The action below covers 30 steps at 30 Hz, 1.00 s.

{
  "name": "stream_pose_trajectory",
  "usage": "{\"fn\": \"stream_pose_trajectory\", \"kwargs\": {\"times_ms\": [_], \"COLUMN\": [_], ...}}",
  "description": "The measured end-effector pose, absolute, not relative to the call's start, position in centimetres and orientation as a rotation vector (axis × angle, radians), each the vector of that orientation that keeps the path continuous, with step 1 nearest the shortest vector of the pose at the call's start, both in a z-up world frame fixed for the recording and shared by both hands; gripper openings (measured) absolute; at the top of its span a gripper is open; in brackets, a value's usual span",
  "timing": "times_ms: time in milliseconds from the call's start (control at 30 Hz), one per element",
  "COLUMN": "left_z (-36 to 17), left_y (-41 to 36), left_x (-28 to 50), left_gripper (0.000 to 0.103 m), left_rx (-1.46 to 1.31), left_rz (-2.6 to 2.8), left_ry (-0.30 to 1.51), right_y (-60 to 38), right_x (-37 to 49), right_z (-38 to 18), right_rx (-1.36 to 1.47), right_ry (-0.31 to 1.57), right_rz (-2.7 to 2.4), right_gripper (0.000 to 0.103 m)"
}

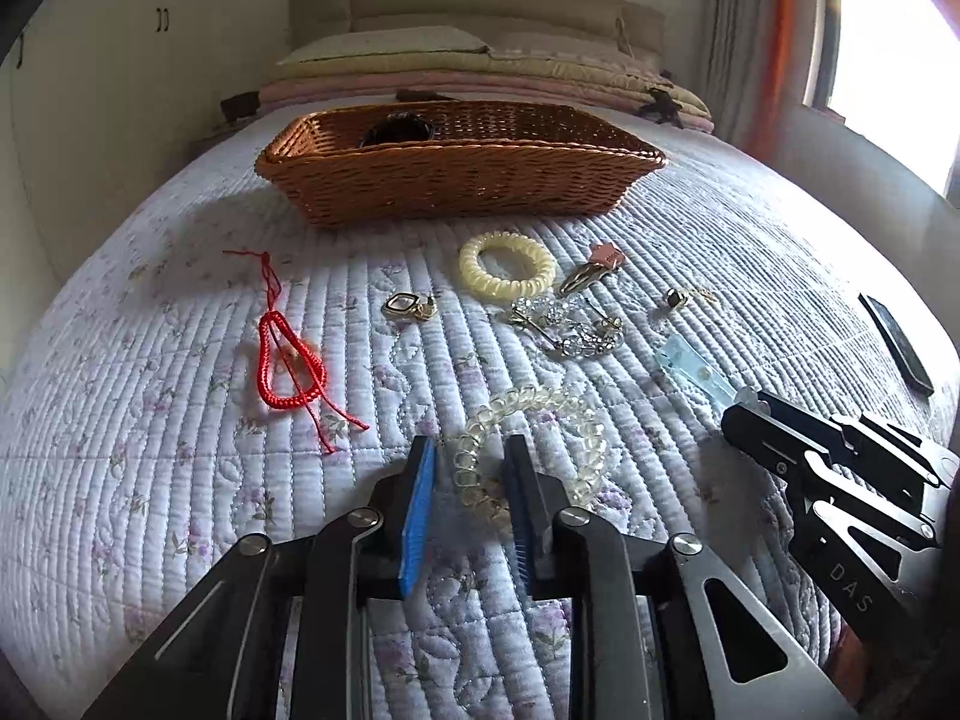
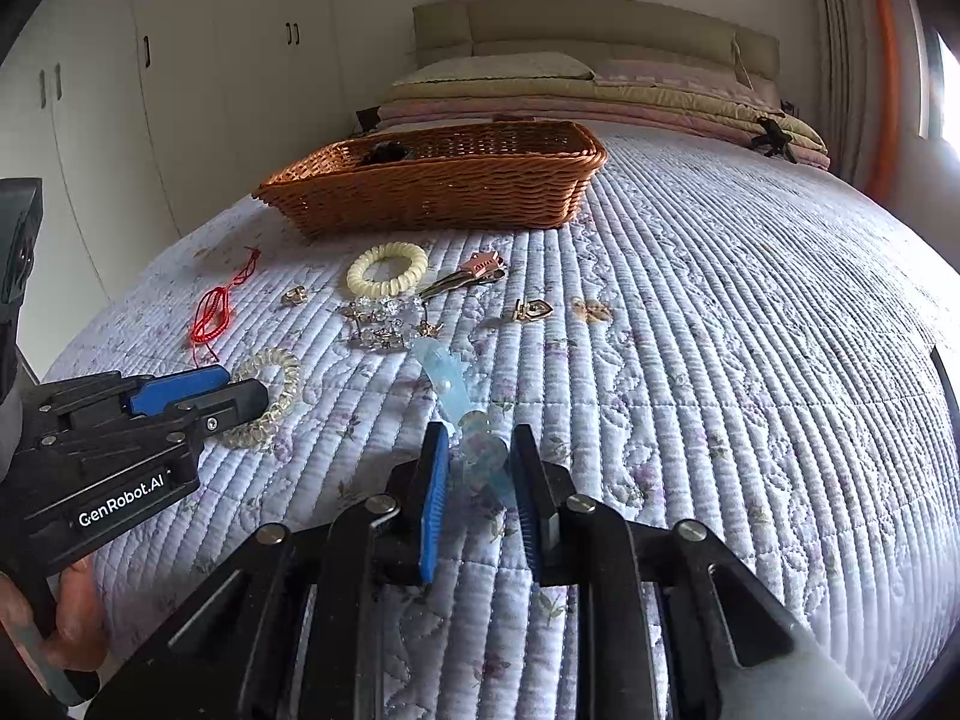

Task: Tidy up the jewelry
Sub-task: 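Grasp the clear beaded bracelet with the left tool while the right grasps the light blue crystal pendant, then carry the bracelet and pendant into the basket and open both tools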

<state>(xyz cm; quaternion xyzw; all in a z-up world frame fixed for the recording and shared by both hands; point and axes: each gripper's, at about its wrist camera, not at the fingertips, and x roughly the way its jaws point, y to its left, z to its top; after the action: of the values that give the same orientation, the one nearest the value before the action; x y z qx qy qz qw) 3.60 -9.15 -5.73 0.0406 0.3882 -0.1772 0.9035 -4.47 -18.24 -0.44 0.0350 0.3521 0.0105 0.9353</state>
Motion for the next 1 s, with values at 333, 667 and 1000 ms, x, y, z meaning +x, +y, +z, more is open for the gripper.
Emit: {"fn": "stream_pose_trajectory", "kwargs": {"times_ms": [333,667,1000], "left_z": [-5.6,-4.3,-1.8], "left_y": [-8.3,-7.5,-7.4], "left_x": [3.1,2.5,2.3], "left_gripper": [0.010,0.010,0.010], "left_rx": [0.044,-0.016,0.053], "left_rz": [-0.411,-0.466,-0.404], "left_ry": [0.780,0.728,0.649], "right_y": [-18.0,-18.0,-17.4], "right_x": [-4.7,-5.4,-5.8], "right_z": [-0.2,0.8,4.1], "right_rx": [0.066,0.082,0.068], "right_ry": [0.697,0.649,0.579], "right_rz": [0.007,0.026,0.046], "right_gripper": [0.019,0.019,0.019]}}
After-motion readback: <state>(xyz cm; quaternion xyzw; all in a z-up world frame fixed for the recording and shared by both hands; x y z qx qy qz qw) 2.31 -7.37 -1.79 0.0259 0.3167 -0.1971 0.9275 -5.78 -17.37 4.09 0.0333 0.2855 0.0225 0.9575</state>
